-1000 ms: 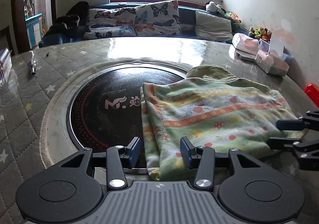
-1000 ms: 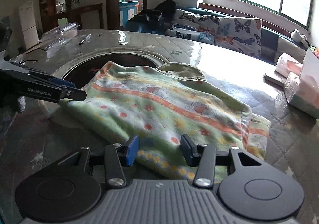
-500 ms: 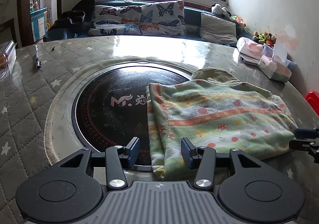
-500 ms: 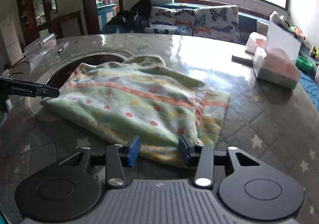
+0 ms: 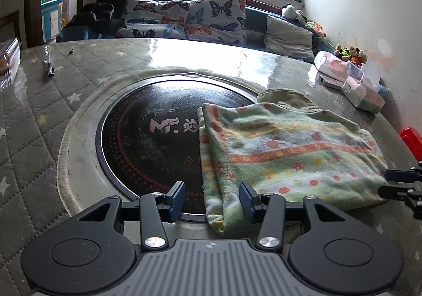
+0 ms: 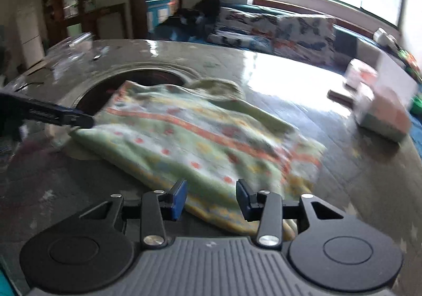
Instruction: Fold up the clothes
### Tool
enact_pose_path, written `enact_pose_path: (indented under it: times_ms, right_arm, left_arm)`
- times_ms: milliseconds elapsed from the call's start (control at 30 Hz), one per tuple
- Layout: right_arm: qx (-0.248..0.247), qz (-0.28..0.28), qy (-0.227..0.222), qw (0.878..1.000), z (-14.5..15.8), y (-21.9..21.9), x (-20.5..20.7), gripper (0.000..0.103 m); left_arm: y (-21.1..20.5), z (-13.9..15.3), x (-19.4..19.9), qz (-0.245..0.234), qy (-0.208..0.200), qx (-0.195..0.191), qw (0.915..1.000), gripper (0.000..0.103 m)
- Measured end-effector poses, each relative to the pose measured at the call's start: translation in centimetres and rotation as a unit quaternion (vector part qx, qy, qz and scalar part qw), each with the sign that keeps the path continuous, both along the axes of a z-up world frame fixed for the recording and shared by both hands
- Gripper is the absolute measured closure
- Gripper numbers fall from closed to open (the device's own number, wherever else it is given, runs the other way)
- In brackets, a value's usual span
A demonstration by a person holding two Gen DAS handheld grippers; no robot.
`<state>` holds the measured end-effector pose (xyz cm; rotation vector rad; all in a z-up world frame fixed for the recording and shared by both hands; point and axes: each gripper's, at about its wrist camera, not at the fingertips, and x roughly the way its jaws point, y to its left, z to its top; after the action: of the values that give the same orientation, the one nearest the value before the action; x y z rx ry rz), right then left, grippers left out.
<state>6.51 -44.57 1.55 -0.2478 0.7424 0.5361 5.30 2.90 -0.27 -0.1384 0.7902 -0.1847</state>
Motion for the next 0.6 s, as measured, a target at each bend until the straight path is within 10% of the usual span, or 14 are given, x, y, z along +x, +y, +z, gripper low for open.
enact_pose_path:
  times_ms: [600]
  right_arm:
    - [-0.043, 0.236, -0.021, 0.970, -1.1, 16.0, 0.0, 0.065]
  left_arm:
    - [3.0, 1.8, 1.9, 0.048, 0.018, -0.074, 0.9959, 0.047]
